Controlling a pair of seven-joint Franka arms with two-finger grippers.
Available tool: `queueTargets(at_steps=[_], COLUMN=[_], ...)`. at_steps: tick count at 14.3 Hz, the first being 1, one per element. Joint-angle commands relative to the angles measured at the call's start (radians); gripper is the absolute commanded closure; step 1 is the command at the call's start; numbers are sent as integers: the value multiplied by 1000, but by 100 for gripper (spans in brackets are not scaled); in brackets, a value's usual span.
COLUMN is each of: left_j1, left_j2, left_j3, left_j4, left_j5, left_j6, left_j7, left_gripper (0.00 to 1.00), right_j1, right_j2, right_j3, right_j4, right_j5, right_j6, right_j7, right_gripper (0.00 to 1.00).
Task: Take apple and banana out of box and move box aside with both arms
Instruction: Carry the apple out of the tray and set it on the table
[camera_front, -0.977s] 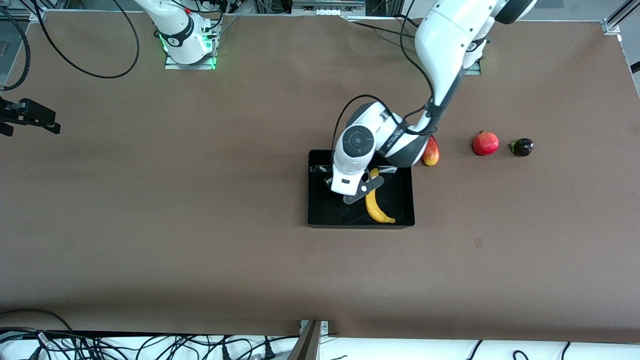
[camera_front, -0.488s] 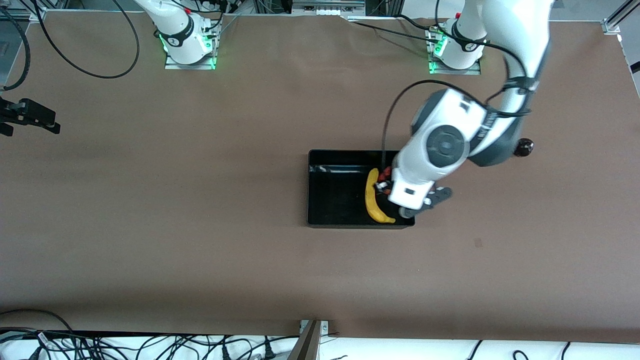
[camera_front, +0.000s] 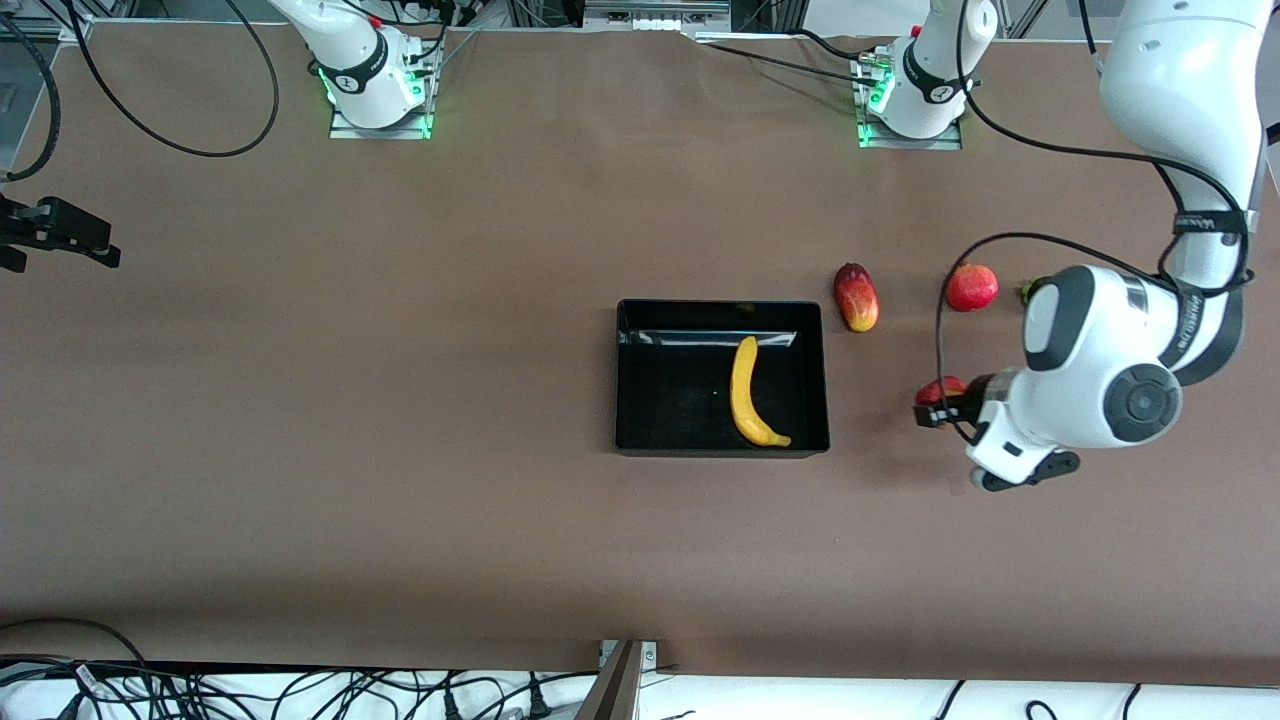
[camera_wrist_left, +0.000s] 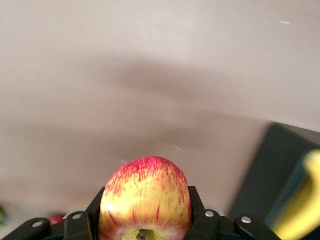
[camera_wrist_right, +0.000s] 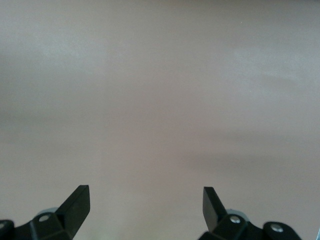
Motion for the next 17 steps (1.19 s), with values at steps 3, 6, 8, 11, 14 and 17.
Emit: queueTargets(at_steps=[3, 6, 8, 11, 14, 17], left_j1=[65, 77, 78, 84, 84, 82], left_j2=[50, 98, 116, 155, 172, 150], left_j3=[-25, -23, -5, 15, 23, 21], left_j4=[-60, -76, -114, -146, -151, -148], left_j5=[97, 145, 150, 218, 263, 265], left_j6=[206, 341, 431, 517, 560, 510], left_j7=[82, 75, 69, 62, 14, 6], left_gripper=[100, 100, 100, 100, 91, 0], right_j1=[-6, -6, -6, -6, -6, -6], right_j2=[9, 9, 9, 9, 9, 9], right_j3=[2, 2, 2, 2, 2, 2], right_j4=[24, 24, 24, 24, 24, 24], right_j5=[13, 13, 13, 13, 13, 13], right_j6=[-19, -19, -19, -19, -19, -19], right_j7=[8, 8, 8, 8, 8, 8], right_gripper=[0, 0, 0, 0, 0, 0])
